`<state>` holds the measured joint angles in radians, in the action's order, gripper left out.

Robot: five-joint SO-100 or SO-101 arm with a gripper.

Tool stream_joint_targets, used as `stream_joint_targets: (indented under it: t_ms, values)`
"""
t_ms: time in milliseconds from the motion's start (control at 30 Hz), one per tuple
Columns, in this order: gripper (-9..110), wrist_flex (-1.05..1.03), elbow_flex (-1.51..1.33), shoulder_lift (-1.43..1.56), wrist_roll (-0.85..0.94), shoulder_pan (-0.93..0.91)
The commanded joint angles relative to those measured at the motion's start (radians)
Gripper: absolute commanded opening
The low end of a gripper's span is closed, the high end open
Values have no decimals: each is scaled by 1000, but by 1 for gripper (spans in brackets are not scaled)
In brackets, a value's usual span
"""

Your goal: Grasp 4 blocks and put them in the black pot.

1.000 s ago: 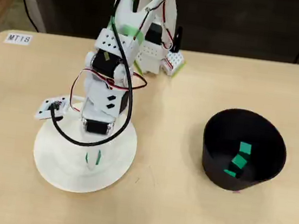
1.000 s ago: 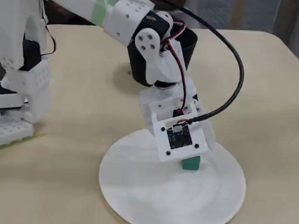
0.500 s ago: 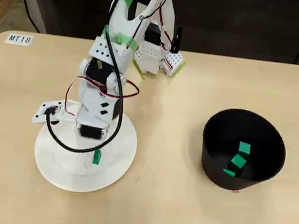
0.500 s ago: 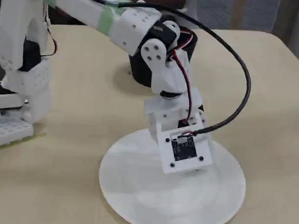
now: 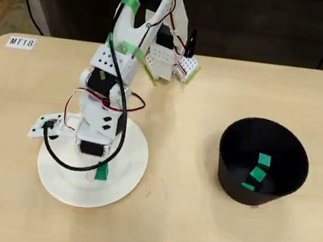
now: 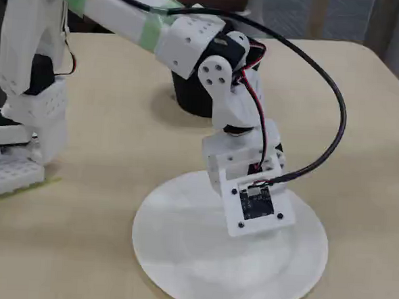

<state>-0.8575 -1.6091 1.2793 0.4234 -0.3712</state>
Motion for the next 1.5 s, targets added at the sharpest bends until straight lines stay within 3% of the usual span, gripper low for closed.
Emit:
stream_joint_targets:
  t_ms: [0,500,1100,1267,1467]
  values:
    - [-2,-15,41,49,0,9]
    - [-2,-201,37,443,-92,80]
    - [-2,-364,26,793,-422,727]
    - [-2,-298,-67,796,-454,857]
    - [-2,-130,-143,750,-442,876]
